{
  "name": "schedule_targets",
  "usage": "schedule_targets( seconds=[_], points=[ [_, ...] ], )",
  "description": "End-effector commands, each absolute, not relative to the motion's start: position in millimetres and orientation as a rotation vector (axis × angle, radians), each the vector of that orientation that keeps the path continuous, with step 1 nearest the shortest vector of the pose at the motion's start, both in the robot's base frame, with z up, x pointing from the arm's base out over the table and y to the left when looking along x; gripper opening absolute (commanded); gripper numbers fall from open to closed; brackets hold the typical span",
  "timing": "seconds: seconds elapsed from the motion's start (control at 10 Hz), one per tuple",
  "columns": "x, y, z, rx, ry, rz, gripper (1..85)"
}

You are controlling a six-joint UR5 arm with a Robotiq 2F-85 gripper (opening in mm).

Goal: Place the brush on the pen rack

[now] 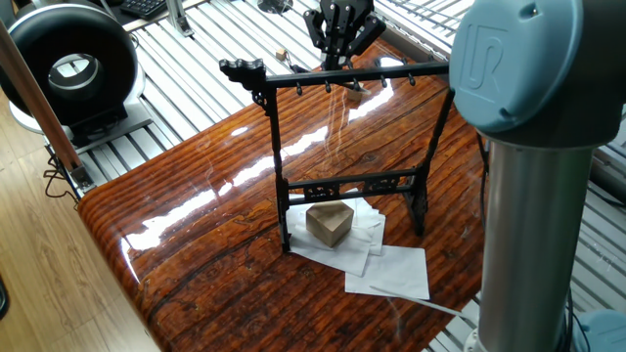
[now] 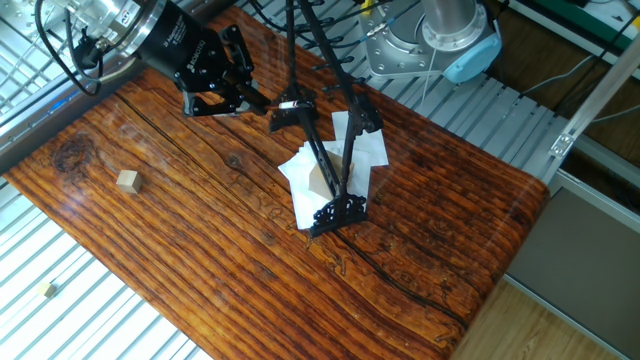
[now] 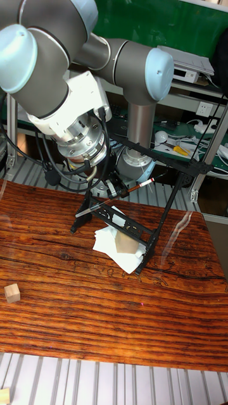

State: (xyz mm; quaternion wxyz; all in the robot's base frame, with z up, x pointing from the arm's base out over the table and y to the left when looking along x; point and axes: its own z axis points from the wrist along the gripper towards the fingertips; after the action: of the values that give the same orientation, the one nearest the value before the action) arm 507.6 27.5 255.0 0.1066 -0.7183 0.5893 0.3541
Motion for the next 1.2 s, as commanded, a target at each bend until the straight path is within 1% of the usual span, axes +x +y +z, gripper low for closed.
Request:
schedule_targets(
  seconds=[0.0,0.2,0.9,1.1],
  points=[
    [509,28,254,-2.149,1.691,1.014,1.0],
    [511,25,250,-2.168,1.699,0.984,1.0],
    [500,35,261,-2.134,1.713,1.019,1.0],
    [495,30,264,-2.140,1.710,1.029,1.0]
  ],
)
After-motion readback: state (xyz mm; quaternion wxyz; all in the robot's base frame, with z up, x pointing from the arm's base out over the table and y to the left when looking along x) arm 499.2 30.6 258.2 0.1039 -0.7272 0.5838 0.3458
